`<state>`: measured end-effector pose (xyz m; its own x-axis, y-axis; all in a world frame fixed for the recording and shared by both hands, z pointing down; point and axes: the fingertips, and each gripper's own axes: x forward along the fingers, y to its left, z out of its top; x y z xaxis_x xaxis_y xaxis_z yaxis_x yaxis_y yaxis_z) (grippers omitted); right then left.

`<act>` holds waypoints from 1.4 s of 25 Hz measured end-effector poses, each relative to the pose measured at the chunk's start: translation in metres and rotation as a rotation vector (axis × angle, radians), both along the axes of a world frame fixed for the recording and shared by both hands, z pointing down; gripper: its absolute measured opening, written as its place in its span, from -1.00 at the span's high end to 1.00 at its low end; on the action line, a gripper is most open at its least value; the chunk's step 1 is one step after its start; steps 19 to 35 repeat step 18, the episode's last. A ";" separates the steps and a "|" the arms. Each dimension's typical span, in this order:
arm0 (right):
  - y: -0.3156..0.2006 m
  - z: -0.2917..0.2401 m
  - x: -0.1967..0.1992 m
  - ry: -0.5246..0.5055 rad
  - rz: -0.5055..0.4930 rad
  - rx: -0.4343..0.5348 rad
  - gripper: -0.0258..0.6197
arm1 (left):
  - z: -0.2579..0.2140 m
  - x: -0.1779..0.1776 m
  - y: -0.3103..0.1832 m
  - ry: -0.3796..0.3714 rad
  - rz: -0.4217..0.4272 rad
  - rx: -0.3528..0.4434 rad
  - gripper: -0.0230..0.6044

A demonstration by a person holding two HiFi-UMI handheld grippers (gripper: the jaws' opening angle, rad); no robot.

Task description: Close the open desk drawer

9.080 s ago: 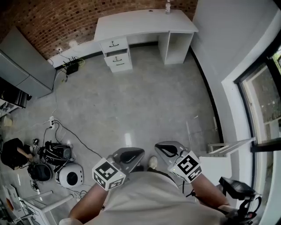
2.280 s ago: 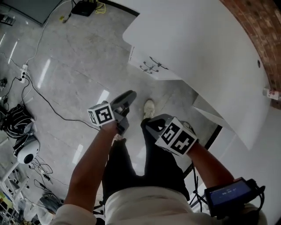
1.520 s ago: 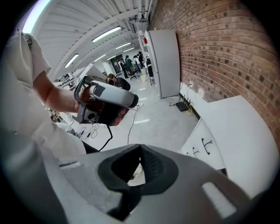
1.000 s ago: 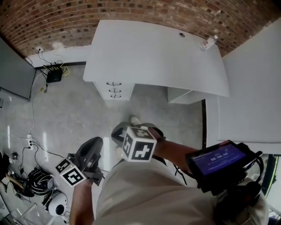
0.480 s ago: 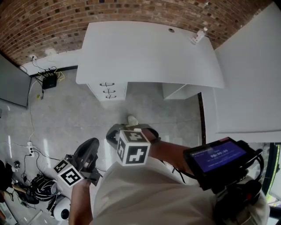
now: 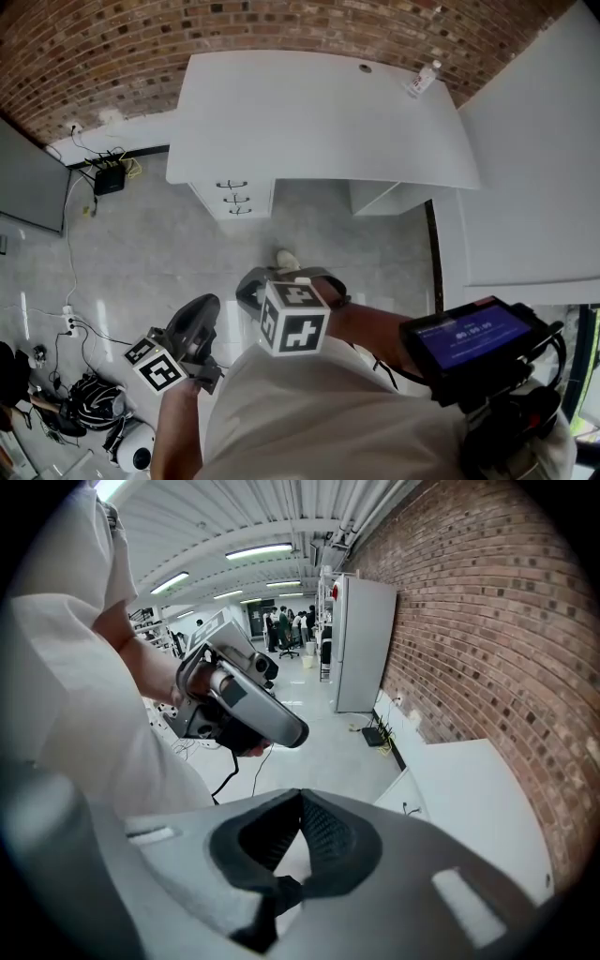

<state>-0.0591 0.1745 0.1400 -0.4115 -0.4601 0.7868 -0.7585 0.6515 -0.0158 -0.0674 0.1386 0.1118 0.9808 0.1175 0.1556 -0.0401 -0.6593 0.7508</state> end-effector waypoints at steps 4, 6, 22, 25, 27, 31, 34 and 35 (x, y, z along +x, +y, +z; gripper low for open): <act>0.007 0.004 0.000 -0.002 0.019 -0.003 0.91 | 0.004 -0.001 0.003 0.002 -0.001 -0.011 0.92; 0.008 0.007 0.000 -0.005 0.023 -0.007 0.92 | 0.006 -0.002 0.002 0.000 -0.004 -0.012 0.92; 0.011 0.027 0.003 -0.004 0.039 -0.038 0.91 | 0.016 -0.003 0.004 -0.006 -0.022 -0.035 0.92; 0.011 0.027 0.003 -0.004 0.039 -0.038 0.91 | 0.016 -0.003 0.004 -0.006 -0.022 -0.035 0.92; 0.011 0.027 0.003 -0.004 0.039 -0.038 0.91 | 0.016 -0.003 0.004 -0.006 -0.022 -0.035 0.92; 0.011 0.027 0.003 -0.004 0.039 -0.038 0.91 | 0.016 -0.003 0.004 -0.006 -0.022 -0.035 0.92; 0.011 0.027 0.003 -0.004 0.039 -0.038 0.91 | 0.016 -0.003 0.004 -0.006 -0.022 -0.035 0.92; 0.011 0.027 0.003 -0.004 0.039 -0.038 0.91 | 0.016 -0.003 0.004 -0.006 -0.022 -0.035 0.92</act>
